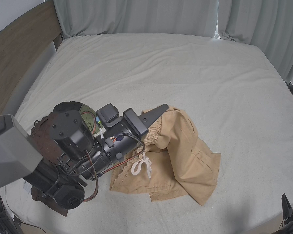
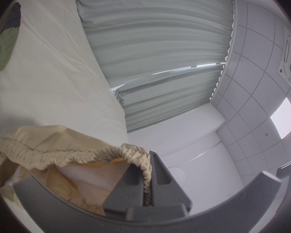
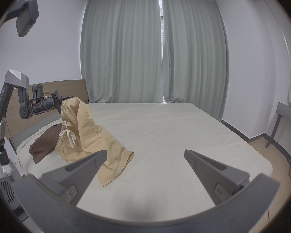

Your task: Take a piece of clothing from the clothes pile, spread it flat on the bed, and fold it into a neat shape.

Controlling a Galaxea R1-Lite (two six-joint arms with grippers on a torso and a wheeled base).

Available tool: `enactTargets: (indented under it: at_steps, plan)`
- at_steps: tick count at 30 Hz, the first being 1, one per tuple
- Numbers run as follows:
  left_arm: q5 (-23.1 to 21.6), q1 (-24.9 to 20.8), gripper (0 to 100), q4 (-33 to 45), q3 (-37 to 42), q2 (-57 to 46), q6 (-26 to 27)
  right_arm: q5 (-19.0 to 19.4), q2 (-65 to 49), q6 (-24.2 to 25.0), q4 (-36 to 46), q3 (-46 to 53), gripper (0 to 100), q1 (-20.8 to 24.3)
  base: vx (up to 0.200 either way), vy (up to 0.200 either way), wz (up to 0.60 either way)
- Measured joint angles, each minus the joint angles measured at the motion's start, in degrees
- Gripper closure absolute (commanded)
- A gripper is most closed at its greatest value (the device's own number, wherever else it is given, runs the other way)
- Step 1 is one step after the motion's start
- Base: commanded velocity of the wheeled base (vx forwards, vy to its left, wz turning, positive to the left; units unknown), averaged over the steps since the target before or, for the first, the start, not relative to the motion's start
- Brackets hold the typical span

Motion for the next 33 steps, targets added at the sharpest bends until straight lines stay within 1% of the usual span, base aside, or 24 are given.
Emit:
enactTargets:
  at_steps: [9, 18, 20, 24, 29, 31, 33]
  plan:
    - [0.1, 5.4, 100, 0.0, 3.6, -1.2, 0.2, 0.0, 0.0, 0.0, 0.0, 0.0, 0, 0.0, 0.000, 0.000, 0.00]
    - [0.0, 8.6, 100, 0.0, 7.4, -2.0, 1.0, 0.0, 0.0, 0.0, 0.0, 0.0, 0, 0.0, 0.000, 0.000, 0.00]
    - [0.0, 9.2, 100, 0.0, 8.4, -1.9, 2.6, 0.0, 0.0, 0.0, 0.0, 0.0, 0, 0.0, 0.000, 0.000, 0.00]
    - [-0.1, 11.2, 100, 0.0, 10.6, -1.1, 8.4, 0.0, 0.0, -0.1, 0.0, 0.0, 0, 0.0, 0.000, 0.000, 0.00]
    - [-0.2, 14.9, 100, 0.0, 11.8, 0.5, 11.5, 0.1, 0.0, -0.2, 0.0, 0.0, 0, 0.0, 0.000, 0.000, 0.00]
    - [-0.3, 15.8, 100, 0.0, 11.9, 1.0, 12.1, 0.1, 0.0, -0.2, -0.1, 0.0, 0, 0.0, 0.000, 0.000, 0.00]
    - [-0.4, 16.6, 100, 0.0, 12.1, 1.5, 14.0, 0.2, 0.0, -0.3, 0.0, 0.0, 0, 0.0, 0.000, 0.000, 0.00]
